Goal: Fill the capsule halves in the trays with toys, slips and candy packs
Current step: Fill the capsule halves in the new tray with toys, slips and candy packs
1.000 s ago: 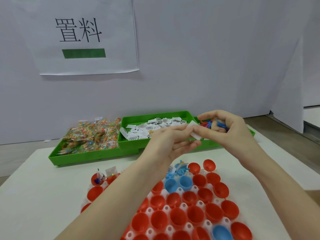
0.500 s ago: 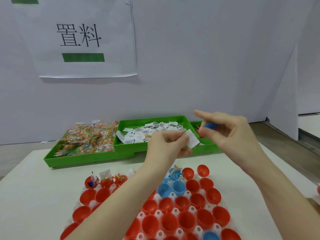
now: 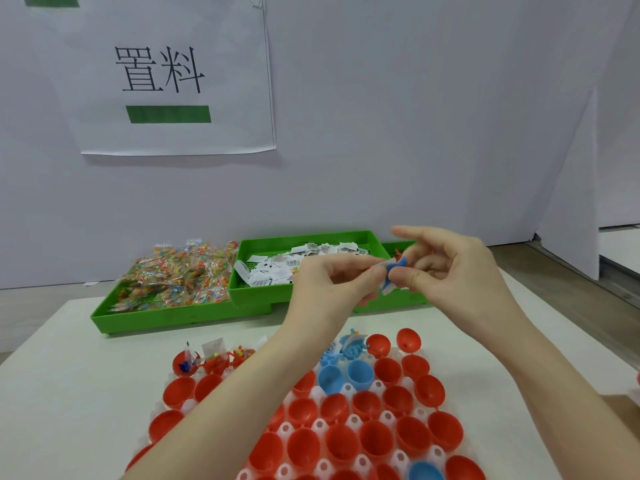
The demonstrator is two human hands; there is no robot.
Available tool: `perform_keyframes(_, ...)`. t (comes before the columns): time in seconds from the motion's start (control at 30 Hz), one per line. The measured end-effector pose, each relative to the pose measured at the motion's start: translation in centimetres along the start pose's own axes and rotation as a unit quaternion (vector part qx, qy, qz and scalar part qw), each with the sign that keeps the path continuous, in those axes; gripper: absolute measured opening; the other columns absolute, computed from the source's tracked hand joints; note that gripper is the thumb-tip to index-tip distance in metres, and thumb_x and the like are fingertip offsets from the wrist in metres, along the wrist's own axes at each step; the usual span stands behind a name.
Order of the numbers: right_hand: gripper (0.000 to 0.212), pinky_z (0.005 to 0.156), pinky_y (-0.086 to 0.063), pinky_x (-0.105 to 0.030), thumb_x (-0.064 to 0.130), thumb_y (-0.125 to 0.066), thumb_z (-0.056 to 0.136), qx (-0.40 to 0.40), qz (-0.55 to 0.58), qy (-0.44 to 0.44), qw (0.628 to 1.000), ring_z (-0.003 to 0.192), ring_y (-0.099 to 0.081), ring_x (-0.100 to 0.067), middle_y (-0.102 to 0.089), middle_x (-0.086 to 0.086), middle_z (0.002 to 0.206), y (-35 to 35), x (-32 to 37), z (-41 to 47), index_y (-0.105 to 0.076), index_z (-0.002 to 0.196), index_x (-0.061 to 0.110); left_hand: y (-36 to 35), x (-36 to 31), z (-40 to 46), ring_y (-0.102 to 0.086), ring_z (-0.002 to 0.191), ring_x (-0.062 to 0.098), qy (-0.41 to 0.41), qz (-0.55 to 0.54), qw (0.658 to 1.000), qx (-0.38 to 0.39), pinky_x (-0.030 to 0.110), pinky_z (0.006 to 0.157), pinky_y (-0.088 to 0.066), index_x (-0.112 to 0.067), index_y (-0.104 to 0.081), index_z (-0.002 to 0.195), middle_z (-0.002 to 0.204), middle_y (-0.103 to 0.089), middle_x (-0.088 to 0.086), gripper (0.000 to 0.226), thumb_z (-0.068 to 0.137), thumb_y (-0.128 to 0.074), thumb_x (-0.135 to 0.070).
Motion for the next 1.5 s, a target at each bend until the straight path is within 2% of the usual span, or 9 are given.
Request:
perform_keyframes(0.27,0.025,0.069,-0.049,-0.015,0.006,-0.074,0.072,0.019,-0.039,-0.006,0.999,0.075,-0.063,-0.004,-0.067,0.007,0.078,-0.1,-1.0,0.3,-0.067,0.071,0.03,0.4,0.9,0.6,-0.067,0.067,0.005,0.062,-0.039,0.996,0.04,0.013,0.065,-0.053,-0.007,-0.065,0.105,0.08,-0.072,0.0,0.026,0.079,-0.069,-0.005)
perform_keyframes(0.37,0.023,0.068,-0.052,-0.025,0.004,-0.075,0.071,0.038,-0.055,-0.042,0.997,0.07,-0.065,-0.012,-0.068,0.003,0.069,-0.2,-2.3,0.4,-0.067,0.065,0.025,0.2,2.2,1.1,-0.063,0.09,0.004,0.066,0.149,0.985,0.058,0.016,0.078,-0.049,-0.018,-0.054,0.119,0.108,-0.066,-0.005,0.044,0.079,-0.071,-0.023)
perform_keyframes(0.47,0.028,0.062,-0.053,-0.016,0.002,-0.075,0.07,0.092,-0.074,-0.07,0.991,0.059,-0.063,0.0,-0.068,0.008,0.065,-0.9,-3.5,0.3,-0.066,0.059,0.026,-0.3,4.1,1.1,-0.05,0.117,0.013,0.039,0.421,0.894,0.146,0.032,0.1,-0.035,-0.025,-0.043,0.131,0.127,-0.055,-0.006,0.06,0.079,-0.066,-0.042)
perform_keyframes(0.6,0.035,0.051,-0.042,-0.004,0.003,-0.077,0.066,0.136,-0.123,-0.083,0.98,0.051,-0.057,0.008,-0.06,0.019,0.059,-2.5,-5.0,0.2,-0.062,0.062,0.034,-0.8,6.2,1.3,-0.049,0.112,0.02,-0.005,0.57,0.796,0.204,0.037,0.099,-0.019,-0.021,-0.037,0.131,0.111,-0.059,-0.001,0.065,0.079,-0.057,-0.056)
perform_keyframes(0.87,0.037,0.053,-0.04,-0.007,0.005,-0.08,0.06,0.194,-0.148,-0.109,0.964,0.058,-0.058,0.005,-0.065,0.012,0.065,-3.4,-6.5,-0.1,-0.059,0.077,0.03,-0.9,8.0,1.8,-0.049,0.114,0.025,0.055,0.499,0.829,0.246,0.036,0.087,-0.022,-0.018,-0.028,0.136,0.119,-0.058,0.004,0.081,0.073,-0.068,-0.05)
perform_keyframes(1.03,0.019,0.085,-0.042,-0.026,0.015,-0.08,0.065,0.203,-0.247,-0.088,0.943,0.083,-0.056,-0.013,-0.06,0.01,0.069,-3.9,-6.5,0.0,-0.069,0.08,0.02,-1.0,7.9,2.0,-0.048,0.118,0.025,0.034,0.49,0.838,0.238,0.038,0.092,-0.023,-0.02,-0.027,0.138,0.12,-0.059,0.005,0.084,0.071,-0.072,-0.045)
perform_keyframes(1.17,0.016,0.057,-0.039,-0.015,0.019,-0.078,0.067,0.191,-0.274,-0.062,0.94,0.07,-0.052,-0.009,-0.05,0.017,0.061,-4.1,-6.3,-0.1,-0.073,0.081,0.021,-1.1,7.8,2.0,-0.048,0.118,0.023,0.026,0.495,0.836,0.236,0.038,0.092,-0.023,-0.019,-0.032,0.135,0.119,-0.06,0.005,0.08,0.071,-0.072,-0.045)
perform_keyframes(1.3,0.024,0.082,-0.043,-0.027,0.019,-0.08,0.064,0.2,-0.227,-0.087,0.949,0.077,-0.055,-0.011,-0.057,0.018,0.064,-3.7,-6.5,-0.1,-0.068,0.085,0.023,-1.0,7.9,2.0,-0.049,0.116,0.022,0.028,0.503,0.83,0.237,0.036,0.089,-0.023,-0.02,-0.037,0.133,0.118,-0.06,0.003,0.075,0.072,-0.07,-0.049)
perform_keyframes(1.5,0.036,0.072,-0.051,-0.028,0.023,-0.08,0.064,0.221,-0.211,-0.096,0.947,0.081,-0.061,-0.004,-0.063,0.018,0.073,-2.8,-6.3,0.0,-0.065,0.097,0.028,-0.8,8.1,2.1,-0.049,0.114,0.022,0.031,0.508,0.828,0.236,0.035,0.086,-0.021,-0.022,-0.036,0.135,0.116,-0.061,0.0,0.076,0.073,-0.067,-0.052)
Point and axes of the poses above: each hand's wrist, its own z-axis towards the middle knuckle, its own y-axis out of the back of the hand, x = y × z, the point moved 2 cm from there along z, towards the middle knuckle
